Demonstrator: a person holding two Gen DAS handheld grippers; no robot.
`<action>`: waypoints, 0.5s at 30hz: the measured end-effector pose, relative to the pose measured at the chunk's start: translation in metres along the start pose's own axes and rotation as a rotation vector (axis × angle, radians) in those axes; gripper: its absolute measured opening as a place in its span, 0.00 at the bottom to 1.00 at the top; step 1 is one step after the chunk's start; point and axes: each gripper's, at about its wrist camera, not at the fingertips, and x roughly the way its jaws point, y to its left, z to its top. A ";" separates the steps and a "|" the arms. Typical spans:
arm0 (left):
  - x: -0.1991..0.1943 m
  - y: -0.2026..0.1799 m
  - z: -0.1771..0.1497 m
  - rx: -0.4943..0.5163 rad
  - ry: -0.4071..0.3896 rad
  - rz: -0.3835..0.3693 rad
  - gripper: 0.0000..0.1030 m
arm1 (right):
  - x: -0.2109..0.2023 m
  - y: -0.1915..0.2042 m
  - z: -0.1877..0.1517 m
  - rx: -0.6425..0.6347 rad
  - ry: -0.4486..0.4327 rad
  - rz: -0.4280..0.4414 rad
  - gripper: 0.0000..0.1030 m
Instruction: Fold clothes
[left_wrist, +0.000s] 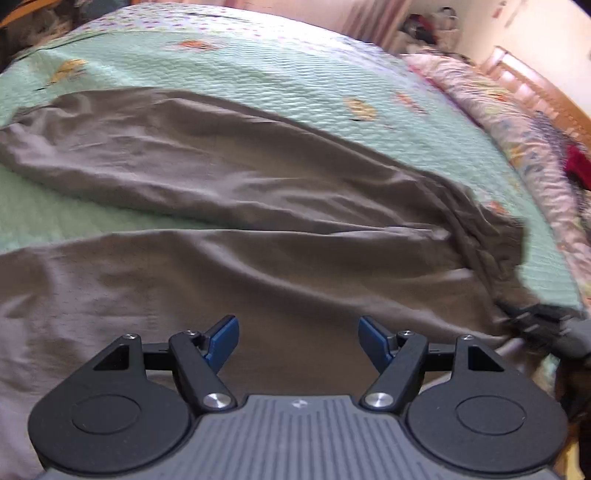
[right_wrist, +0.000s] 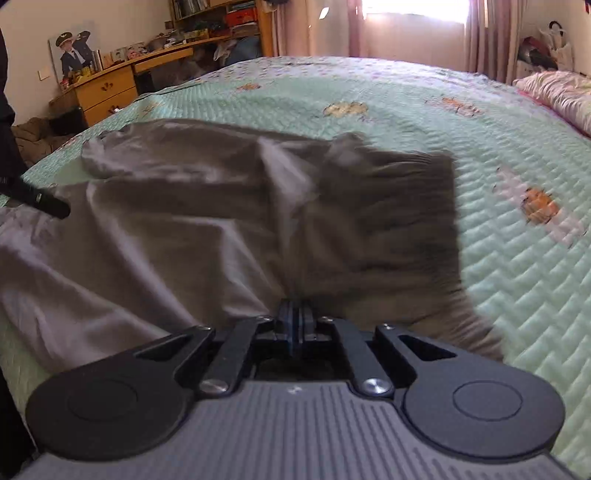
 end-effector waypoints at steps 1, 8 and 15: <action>0.003 -0.010 0.002 0.012 -0.005 -0.030 0.72 | 0.001 0.002 -0.004 0.017 -0.014 -0.002 0.04; 0.025 -0.082 0.015 0.156 -0.008 -0.142 0.74 | -0.039 -0.035 0.019 0.149 -0.215 -0.049 0.14; 0.065 -0.093 0.004 0.106 0.079 -0.139 0.77 | 0.005 -0.151 0.053 0.410 -0.115 -0.095 0.20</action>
